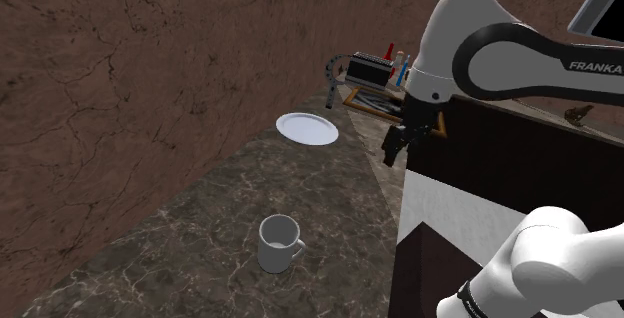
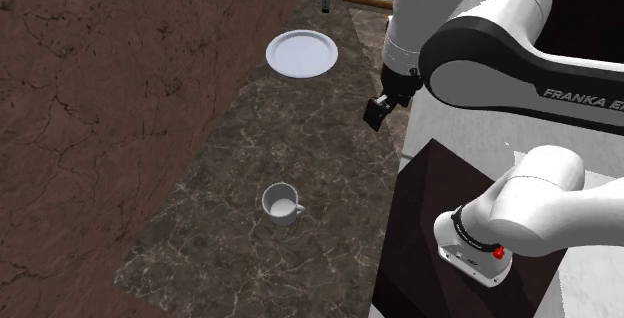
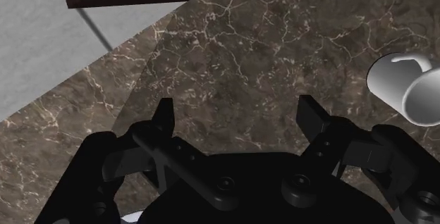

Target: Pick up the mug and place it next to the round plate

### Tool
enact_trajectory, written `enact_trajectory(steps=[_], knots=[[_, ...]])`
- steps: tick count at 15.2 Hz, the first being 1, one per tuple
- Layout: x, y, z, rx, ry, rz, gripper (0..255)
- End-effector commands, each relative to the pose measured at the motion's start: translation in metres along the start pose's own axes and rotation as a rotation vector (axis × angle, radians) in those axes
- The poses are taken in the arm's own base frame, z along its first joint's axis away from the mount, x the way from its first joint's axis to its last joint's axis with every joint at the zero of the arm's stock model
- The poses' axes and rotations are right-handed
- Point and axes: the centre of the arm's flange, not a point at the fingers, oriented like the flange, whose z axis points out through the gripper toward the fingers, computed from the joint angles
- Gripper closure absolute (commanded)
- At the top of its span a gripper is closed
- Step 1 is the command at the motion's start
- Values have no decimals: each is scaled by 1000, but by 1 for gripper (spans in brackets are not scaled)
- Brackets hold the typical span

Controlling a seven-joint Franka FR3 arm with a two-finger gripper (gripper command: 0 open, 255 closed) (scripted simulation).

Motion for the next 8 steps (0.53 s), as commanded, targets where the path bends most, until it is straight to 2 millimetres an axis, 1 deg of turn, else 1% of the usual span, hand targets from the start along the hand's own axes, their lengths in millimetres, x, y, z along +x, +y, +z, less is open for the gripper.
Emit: enact_trajectory(steps=[1,8], knots=[[3,-29,8,1,2,2,0],[17,-115,41,-1,6,7,0]])
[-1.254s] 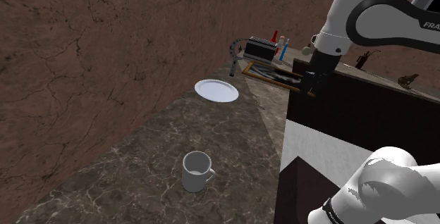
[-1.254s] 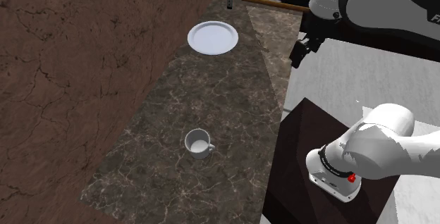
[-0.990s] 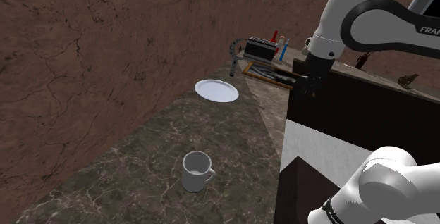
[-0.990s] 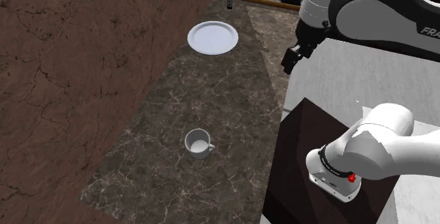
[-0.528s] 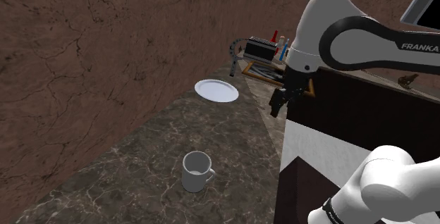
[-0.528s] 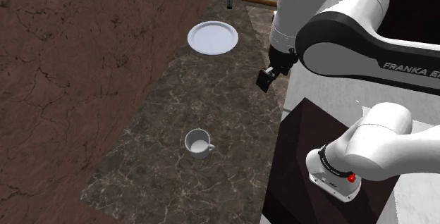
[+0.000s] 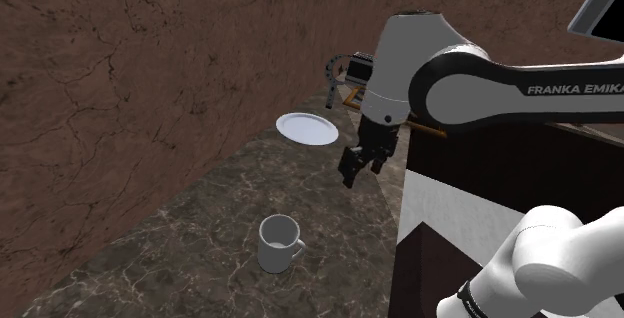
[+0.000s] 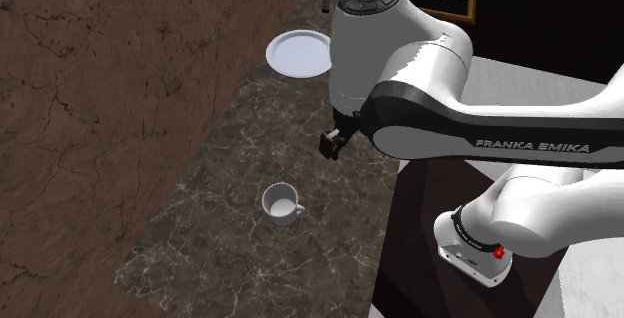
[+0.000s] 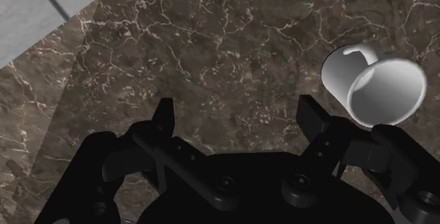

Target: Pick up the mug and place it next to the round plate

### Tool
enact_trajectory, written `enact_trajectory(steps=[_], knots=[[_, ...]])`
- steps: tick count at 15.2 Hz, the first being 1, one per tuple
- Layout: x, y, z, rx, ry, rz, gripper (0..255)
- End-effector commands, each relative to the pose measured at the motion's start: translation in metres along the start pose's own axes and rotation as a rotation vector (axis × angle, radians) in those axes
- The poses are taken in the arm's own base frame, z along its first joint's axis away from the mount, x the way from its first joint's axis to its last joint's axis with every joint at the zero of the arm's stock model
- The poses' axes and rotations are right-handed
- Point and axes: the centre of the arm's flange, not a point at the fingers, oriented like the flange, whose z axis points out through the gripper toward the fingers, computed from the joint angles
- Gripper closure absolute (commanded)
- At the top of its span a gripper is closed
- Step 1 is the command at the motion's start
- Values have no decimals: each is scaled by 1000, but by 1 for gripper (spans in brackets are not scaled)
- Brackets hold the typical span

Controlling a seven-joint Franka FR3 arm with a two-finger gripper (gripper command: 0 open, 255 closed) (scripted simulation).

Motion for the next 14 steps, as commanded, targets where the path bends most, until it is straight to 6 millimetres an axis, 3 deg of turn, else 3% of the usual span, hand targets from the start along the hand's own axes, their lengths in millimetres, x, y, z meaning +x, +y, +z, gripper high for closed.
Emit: enact_trajectory(steps=[1,14], knots=[[-1,-26,11,1,1,3,0],[25,-186,71,-3,8,11,0]])
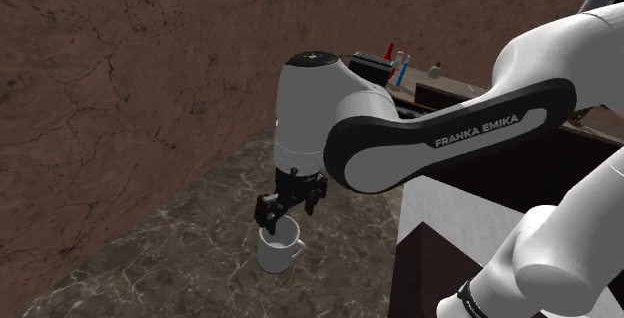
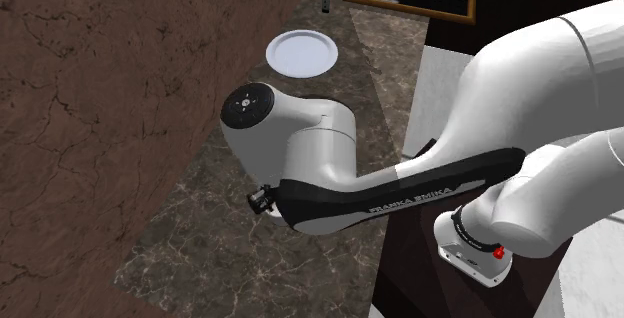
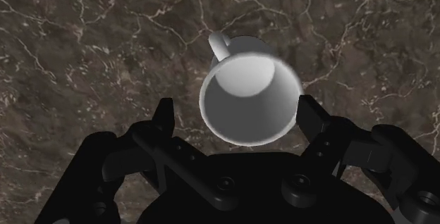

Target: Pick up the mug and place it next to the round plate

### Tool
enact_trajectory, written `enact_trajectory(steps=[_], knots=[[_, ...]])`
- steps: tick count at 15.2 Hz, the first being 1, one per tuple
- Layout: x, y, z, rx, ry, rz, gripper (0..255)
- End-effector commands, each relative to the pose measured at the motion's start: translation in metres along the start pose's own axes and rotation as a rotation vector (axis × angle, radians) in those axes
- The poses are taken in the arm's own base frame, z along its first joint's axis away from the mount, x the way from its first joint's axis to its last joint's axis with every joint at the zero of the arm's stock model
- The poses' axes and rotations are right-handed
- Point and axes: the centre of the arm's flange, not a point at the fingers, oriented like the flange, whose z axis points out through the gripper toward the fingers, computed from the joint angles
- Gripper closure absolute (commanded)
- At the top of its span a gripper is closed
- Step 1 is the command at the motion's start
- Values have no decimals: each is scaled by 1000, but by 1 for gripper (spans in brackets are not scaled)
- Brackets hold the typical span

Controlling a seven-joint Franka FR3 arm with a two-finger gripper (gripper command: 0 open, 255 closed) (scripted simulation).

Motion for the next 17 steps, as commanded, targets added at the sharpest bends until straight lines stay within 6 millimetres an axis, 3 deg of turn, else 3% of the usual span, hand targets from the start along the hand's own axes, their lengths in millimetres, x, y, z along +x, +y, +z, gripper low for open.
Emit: enact_trajectory(steps=[1,4,11,17], knots=[[3,-26,10,1,1,3,0],[7,-56,21,0,3,5,0],[7,-56,58,0,3,5,0],[7,-56,61,0,3,5,0]])
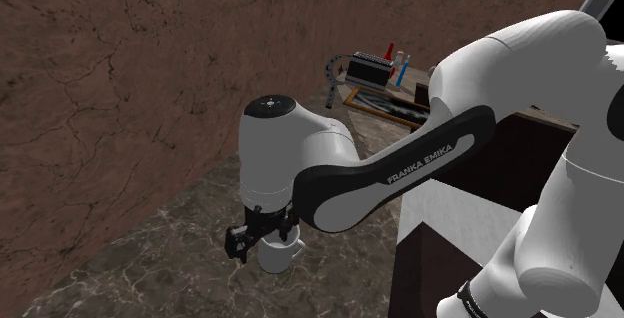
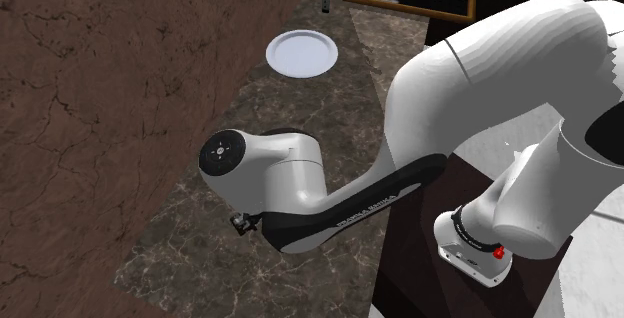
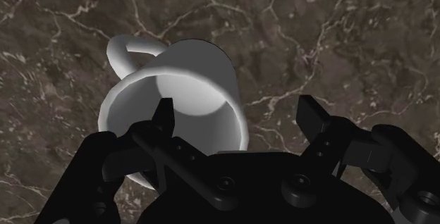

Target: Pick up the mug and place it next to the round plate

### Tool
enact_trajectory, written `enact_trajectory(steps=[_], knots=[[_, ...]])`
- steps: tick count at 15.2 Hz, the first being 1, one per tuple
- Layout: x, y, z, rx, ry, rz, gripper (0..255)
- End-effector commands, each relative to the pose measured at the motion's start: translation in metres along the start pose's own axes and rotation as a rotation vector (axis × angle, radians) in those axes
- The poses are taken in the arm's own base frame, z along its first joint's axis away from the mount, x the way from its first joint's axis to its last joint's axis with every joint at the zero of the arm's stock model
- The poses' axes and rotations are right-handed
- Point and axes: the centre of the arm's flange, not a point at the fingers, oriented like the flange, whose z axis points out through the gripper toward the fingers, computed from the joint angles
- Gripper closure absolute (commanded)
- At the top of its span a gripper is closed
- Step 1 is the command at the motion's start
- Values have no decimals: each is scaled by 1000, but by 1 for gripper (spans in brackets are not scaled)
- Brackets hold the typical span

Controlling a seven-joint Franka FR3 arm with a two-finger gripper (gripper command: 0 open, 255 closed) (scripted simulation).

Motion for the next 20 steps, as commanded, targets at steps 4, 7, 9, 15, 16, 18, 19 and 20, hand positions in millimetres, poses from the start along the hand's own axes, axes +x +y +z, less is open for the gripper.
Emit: enact_trajectory(steps=[4,7,9,15,16,18,19,20], knots=[[0,0,0,0,0,0,255],[0,0,0,0,0,0,255],[0,0,0,0,0,0,255],[0,1,-16,0,0,0,255],[0,1,-21,0,0,0,255],[0,2,-32,0,0,0,255],[0,2,-37,0,0,0,255],[0,3,-42,0,0,0,255]])
